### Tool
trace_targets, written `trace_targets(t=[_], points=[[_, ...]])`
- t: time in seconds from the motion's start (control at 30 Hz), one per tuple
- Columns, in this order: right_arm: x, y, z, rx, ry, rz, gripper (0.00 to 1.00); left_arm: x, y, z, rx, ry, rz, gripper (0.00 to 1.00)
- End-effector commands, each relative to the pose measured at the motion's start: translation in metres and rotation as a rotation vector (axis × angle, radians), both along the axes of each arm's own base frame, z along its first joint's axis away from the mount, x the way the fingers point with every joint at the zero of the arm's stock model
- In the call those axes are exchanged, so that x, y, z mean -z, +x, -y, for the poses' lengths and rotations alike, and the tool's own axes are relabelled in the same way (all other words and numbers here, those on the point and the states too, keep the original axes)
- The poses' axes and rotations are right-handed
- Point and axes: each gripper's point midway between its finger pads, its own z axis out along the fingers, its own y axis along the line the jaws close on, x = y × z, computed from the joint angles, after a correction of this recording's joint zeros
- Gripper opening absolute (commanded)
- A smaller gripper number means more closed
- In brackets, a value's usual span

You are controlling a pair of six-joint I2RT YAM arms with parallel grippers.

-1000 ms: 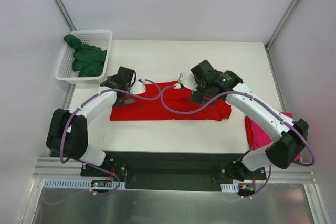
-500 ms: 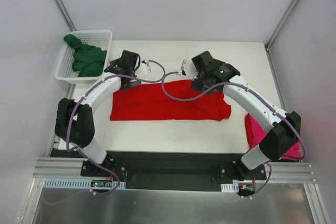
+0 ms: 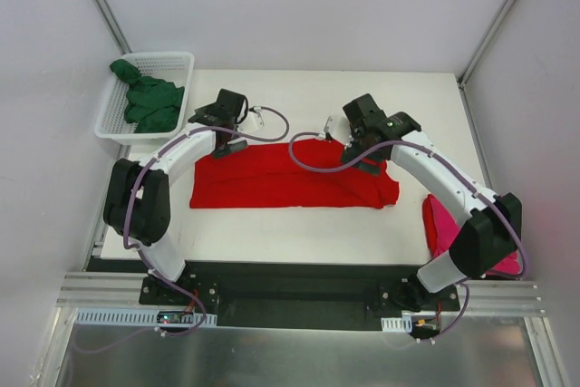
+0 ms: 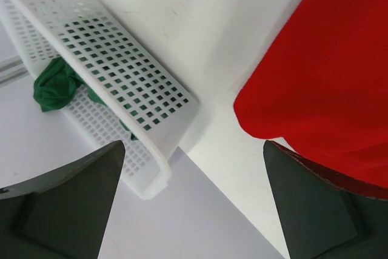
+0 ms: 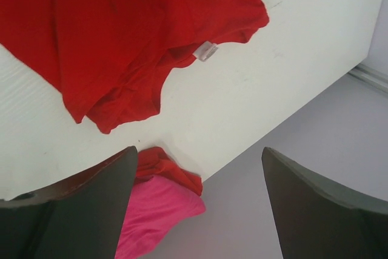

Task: Fold and stack the t-shirts
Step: Fold the other side of the tshirt into a rectangle

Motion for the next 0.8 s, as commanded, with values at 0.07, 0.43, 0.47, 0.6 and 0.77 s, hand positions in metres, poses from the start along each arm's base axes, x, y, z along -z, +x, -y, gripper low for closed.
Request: trace_targets(t=[0.07,0.43,0.47,0.6,0.77], points=[[-0.007,-0.014,-0.013,-0.11,0.047,0.019,0.86,0.017,-0.032,-0.01,-0.018,0.025,-0.052,0.99],[0.001,0.005,-0.029,-0.108,0.031,0.019,0.74,0.034,-0.046,-0.026,-0.064,0.04,-0.097,0.99],[-0.001,0.007,-0.031,-0.106,0.035,0.022,0.73,0.037,-0.047,-0.025,-0.066,0.034,-0.11,0.99],[0.001,0.009,-0.034,-0.101,0.042,0.014,0.73,0.043,-0.057,-0.022,-0.083,0.006,-0.144,0.99],[0.019,0.001,-0.025,-0.093,0.0,-0.035,0.72,0.044,-0.067,-0.019,-0.076,-0.007,-0.17,0.99]])
